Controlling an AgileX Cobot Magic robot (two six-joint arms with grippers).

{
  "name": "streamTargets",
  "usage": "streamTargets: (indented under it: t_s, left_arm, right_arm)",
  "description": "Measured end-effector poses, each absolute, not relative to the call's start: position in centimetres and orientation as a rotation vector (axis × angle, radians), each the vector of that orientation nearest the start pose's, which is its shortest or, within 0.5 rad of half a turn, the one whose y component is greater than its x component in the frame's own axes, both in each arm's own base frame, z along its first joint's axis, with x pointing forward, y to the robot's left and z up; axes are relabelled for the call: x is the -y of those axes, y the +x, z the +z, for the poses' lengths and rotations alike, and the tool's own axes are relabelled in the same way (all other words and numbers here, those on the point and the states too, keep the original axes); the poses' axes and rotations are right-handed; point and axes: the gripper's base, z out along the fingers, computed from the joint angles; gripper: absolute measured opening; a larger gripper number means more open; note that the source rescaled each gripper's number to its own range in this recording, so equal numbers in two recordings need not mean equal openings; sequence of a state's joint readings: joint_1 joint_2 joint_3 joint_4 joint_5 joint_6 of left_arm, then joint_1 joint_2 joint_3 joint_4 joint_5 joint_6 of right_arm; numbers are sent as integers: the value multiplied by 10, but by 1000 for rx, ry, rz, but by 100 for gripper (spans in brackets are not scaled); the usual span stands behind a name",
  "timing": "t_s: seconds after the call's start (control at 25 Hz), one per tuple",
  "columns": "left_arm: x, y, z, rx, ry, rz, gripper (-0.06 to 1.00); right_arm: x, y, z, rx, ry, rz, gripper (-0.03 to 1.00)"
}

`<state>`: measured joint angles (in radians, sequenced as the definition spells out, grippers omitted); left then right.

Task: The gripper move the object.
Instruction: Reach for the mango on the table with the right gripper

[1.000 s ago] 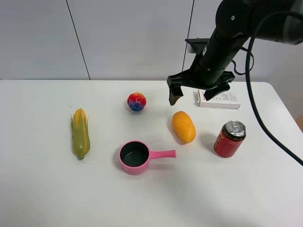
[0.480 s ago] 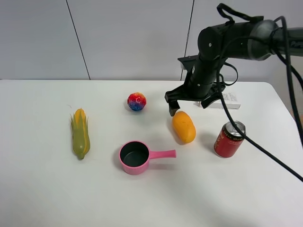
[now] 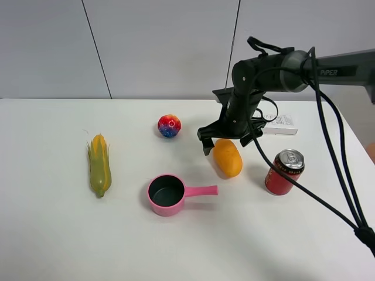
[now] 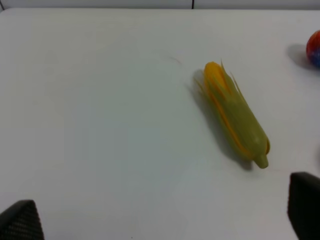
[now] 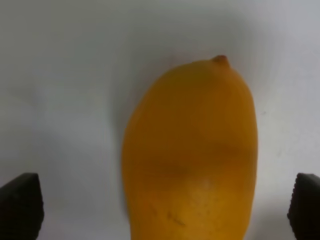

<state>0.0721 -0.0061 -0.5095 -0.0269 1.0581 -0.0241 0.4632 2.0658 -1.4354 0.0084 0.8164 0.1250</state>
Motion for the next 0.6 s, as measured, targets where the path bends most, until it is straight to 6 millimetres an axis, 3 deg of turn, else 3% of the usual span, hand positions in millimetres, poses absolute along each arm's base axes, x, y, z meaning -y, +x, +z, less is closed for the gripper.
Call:
streamTargets:
  t_s: [0.2,0.6]
  left_arm:
    - [3,-7,280,-2024,-96,-2,100]
    - [3,-7,280,-2024,-96,-2,100]
  right_arm:
    - [-186,371,134,-2941,-495,81,100]
    - [-187,372,116,-2962,-494,77,100]
